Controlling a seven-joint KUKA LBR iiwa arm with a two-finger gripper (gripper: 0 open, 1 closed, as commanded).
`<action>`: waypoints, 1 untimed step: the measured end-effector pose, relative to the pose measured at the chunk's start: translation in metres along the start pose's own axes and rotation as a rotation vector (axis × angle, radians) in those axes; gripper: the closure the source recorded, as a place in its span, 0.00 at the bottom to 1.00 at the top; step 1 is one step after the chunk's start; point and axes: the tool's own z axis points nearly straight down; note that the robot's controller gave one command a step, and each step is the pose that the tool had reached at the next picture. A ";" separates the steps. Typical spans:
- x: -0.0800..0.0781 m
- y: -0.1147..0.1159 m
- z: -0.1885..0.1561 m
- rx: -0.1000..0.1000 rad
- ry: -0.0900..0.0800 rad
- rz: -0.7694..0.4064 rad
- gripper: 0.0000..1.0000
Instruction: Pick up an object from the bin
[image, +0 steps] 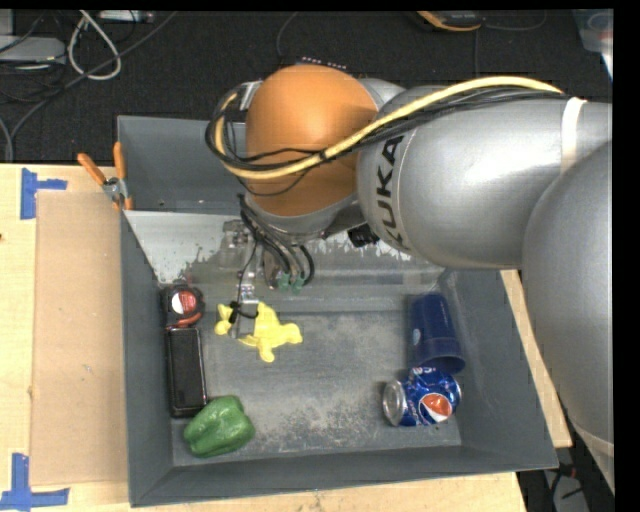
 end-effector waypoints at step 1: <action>-0.001 -0.002 -0.005 -0.001 -0.007 0.006 0.00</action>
Offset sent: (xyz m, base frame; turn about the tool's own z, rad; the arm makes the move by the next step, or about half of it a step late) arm 0.0106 -0.0600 -0.1648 0.1803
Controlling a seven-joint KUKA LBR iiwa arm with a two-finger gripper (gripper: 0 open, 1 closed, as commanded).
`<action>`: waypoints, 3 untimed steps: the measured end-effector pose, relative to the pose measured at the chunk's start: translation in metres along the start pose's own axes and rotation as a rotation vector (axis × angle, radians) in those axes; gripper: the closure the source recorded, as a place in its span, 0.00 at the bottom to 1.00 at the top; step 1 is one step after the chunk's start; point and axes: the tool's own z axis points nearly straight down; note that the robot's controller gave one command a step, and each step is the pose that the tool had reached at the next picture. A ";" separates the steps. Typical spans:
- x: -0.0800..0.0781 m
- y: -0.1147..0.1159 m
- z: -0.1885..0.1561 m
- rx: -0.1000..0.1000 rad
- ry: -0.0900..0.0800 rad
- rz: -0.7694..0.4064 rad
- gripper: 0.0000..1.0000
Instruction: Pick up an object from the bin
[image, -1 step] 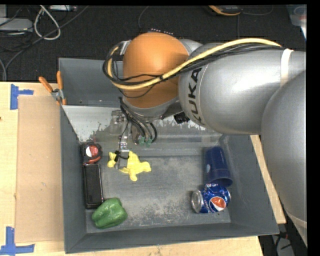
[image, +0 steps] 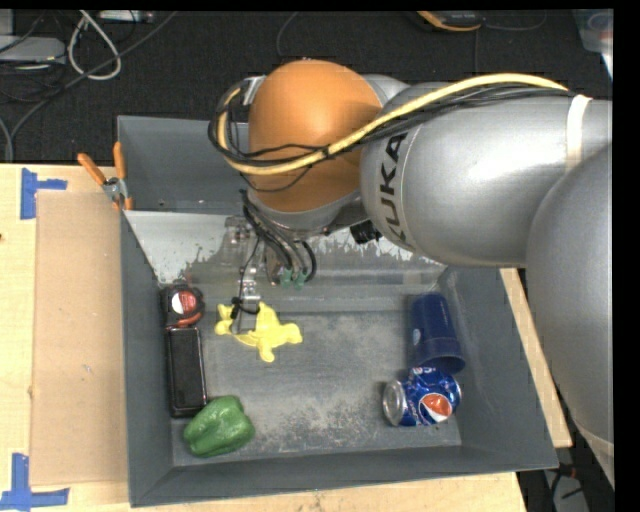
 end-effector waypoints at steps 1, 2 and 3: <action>-0.008 -0.048 0.143 -0.001 0.001 0.146 0.00; 0.004 -0.050 0.085 -0.006 -0.007 0.334 0.00; -0.007 -0.067 0.142 0.001 0.007 0.194 0.00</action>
Offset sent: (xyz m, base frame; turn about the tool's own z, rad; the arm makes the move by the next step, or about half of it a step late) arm -0.0048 -0.0496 -0.0825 0.3360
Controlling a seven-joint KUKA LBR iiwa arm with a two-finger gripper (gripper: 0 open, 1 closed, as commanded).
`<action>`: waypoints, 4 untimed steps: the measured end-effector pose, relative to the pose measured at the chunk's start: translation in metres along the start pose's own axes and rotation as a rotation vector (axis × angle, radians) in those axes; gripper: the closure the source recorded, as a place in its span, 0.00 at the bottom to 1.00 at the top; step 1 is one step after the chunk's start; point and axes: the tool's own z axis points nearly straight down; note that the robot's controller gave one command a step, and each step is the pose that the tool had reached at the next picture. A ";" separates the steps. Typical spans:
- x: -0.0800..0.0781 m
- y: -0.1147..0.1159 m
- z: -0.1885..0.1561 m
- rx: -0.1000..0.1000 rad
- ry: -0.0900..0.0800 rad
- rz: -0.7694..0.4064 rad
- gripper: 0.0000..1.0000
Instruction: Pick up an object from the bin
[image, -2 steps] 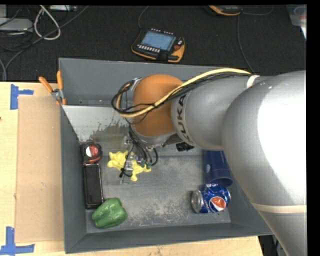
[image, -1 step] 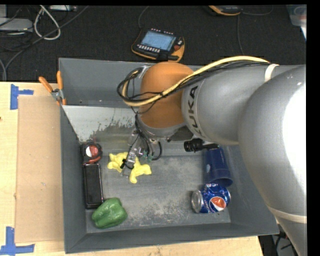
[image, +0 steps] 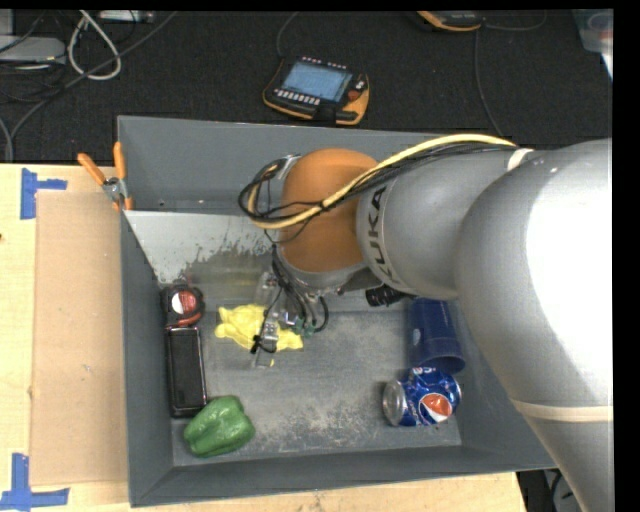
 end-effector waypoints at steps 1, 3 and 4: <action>0.008 0.001 0.031 -0.013 -0.015 0.406 0.00; -0.006 0.003 0.027 -0.003 -0.005 0.106 1.00; -0.002 0.001 0.006 0.003 0.008 0.106 1.00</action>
Offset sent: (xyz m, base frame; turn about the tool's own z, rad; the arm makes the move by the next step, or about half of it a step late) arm 0.0045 0.0012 -0.0285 0.1040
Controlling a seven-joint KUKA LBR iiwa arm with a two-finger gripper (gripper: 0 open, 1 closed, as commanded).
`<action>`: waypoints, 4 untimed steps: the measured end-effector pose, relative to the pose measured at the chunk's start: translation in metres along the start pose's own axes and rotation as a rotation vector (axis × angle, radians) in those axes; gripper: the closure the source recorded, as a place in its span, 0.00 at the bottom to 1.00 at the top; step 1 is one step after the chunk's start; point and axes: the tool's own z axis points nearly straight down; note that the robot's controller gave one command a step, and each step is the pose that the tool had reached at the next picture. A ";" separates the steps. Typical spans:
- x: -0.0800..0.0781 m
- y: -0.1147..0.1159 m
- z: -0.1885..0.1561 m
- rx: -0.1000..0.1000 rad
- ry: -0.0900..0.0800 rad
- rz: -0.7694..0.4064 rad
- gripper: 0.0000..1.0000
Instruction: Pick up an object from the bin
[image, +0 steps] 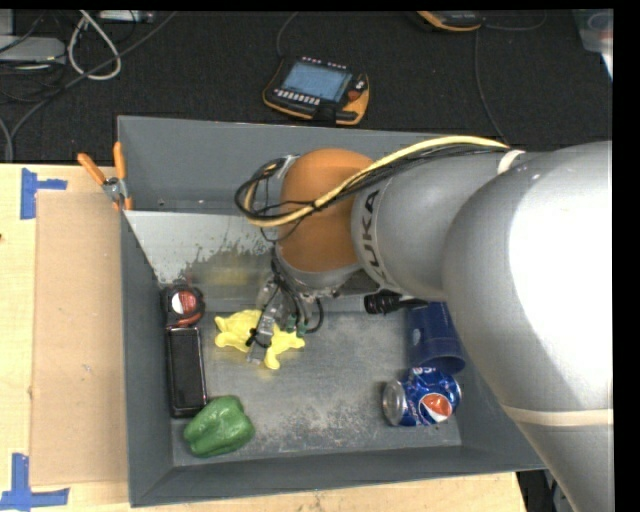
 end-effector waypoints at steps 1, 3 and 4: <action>-0.001 0.001 -0.053 -0.004 -0.007 0.000 1.00; -0.001 0.000 -0.076 -0.005 -0.007 0.001 1.00; -0.002 0.000 -0.083 -0.006 -0.008 0.001 1.00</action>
Offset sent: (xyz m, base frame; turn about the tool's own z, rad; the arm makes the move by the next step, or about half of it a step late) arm 0.0019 0.0002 0.0676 -0.0001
